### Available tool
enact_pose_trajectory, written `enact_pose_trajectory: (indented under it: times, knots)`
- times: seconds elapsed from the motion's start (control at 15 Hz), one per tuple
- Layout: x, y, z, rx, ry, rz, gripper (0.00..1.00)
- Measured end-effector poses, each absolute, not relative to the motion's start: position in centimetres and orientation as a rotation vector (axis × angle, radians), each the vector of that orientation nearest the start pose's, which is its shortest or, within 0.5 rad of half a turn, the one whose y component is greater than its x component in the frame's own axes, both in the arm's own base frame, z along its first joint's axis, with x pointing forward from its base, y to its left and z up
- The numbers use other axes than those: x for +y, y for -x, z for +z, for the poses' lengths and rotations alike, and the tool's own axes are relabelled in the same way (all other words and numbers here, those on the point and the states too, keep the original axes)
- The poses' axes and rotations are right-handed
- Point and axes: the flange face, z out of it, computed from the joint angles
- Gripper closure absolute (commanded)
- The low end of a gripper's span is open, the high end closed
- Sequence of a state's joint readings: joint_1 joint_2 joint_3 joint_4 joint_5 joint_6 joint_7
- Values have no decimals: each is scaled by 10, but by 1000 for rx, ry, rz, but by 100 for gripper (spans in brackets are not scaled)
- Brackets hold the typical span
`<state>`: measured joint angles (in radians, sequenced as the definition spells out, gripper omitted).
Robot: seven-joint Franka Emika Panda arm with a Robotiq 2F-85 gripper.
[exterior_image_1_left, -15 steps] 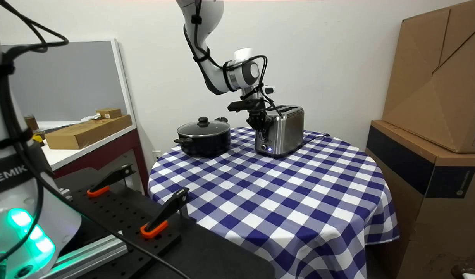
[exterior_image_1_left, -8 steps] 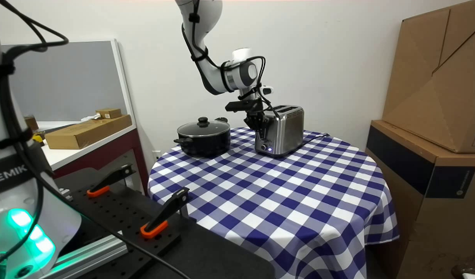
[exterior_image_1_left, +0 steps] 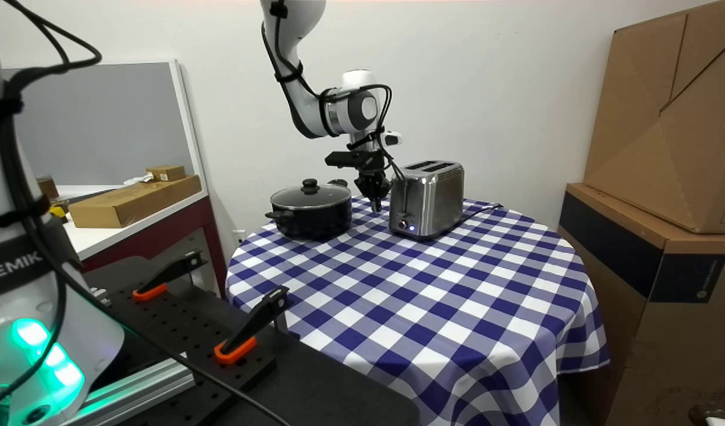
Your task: Turn off the toaster
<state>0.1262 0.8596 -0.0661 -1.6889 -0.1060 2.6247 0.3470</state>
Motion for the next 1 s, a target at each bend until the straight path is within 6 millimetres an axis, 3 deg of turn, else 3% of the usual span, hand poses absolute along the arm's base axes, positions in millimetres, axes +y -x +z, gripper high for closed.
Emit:
enact_pose_trajectory:
  times: [0.33,0.73,1.0]
  knots:
    - [59,-656,152,268,3194,-180,100]
    - [80,-620,233,235,3181,-182,100]
    - [76,-592,287,290,3177,-171,100]
